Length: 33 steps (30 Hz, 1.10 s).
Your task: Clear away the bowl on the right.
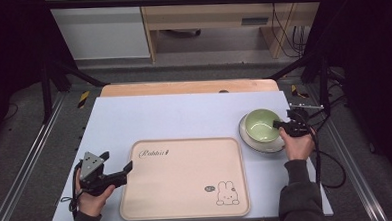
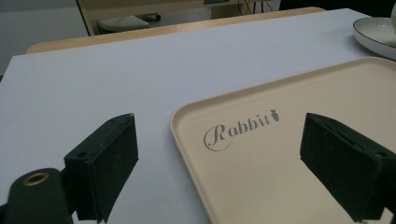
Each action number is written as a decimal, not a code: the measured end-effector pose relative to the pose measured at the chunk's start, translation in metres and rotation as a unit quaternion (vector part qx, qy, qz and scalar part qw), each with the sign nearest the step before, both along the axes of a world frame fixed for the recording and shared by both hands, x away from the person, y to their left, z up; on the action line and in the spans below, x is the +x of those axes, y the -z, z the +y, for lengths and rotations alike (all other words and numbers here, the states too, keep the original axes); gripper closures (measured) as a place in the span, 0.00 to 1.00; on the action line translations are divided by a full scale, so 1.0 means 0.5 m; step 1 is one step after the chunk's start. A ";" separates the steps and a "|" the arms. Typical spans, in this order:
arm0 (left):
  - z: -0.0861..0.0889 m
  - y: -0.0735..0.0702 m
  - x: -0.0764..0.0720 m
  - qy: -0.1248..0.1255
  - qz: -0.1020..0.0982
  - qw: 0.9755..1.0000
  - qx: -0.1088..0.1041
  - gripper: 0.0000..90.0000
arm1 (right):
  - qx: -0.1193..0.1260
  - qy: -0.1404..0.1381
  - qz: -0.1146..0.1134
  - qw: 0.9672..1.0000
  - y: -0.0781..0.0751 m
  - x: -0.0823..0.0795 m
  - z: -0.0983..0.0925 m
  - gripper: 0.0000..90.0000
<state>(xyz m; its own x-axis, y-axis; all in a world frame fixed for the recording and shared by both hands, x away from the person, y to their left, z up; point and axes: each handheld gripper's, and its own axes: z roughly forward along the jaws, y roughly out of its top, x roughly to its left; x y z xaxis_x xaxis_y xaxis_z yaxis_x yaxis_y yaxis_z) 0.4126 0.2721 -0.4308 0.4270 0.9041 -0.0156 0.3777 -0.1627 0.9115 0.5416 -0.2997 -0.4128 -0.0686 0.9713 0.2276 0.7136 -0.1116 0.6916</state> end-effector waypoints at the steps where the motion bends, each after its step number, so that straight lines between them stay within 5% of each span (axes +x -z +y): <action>1: 0.000 0.000 0.000 0.000 0.000 1.000 0.000 0.12 | 0.001 -0.003 -0.002 1.000 -0.004 -0.001 0.002 0.92; 18: -0.001 -0.005 -0.003 0.003 -0.004 1.000 -0.002 0.12 | 0.012 -0.052 -0.032 0.998 -0.055 -0.026 0.049 0.92; 33: -0.002 -0.008 -0.005 0.006 -0.006 1.000 -0.003 0.12 | 0.021 -0.115 -0.052 0.992 -0.089 -0.046 0.112 0.92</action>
